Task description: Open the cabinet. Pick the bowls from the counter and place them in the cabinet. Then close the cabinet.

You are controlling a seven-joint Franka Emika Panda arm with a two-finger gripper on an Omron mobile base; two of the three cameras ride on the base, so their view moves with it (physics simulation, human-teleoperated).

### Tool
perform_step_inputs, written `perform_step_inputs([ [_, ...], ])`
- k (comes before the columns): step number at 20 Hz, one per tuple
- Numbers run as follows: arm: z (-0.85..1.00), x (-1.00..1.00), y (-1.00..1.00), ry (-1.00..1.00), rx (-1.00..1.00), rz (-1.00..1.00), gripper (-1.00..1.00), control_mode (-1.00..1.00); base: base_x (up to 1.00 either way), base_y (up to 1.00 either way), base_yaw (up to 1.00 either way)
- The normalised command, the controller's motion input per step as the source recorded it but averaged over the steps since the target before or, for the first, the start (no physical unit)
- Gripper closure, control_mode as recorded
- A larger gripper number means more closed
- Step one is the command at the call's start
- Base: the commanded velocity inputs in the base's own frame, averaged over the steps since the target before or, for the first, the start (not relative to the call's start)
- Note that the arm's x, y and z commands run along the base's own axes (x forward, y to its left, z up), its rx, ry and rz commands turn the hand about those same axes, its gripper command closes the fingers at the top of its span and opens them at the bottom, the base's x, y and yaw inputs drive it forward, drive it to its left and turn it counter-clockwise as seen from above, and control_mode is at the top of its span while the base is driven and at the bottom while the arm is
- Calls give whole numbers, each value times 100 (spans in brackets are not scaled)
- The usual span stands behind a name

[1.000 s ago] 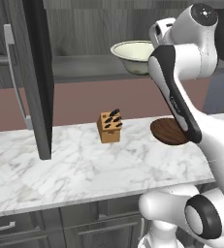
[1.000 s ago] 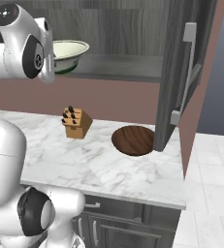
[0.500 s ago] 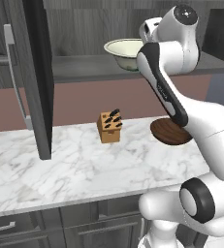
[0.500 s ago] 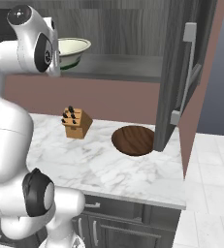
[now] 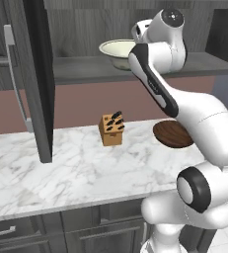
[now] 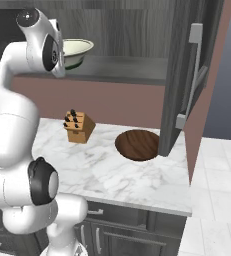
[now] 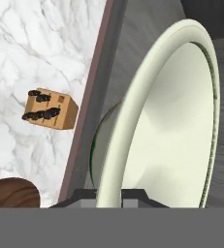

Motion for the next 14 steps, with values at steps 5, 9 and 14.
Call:
perform_step_inputs([
  [5,-2,48,5,0,0,0,100,-100,0,0,0],
  [9,-2,50,3,0,0,0,100,-100,0,0,0],
  [14,0,46,4,0,0,0,100,-100,0,0,0],
])
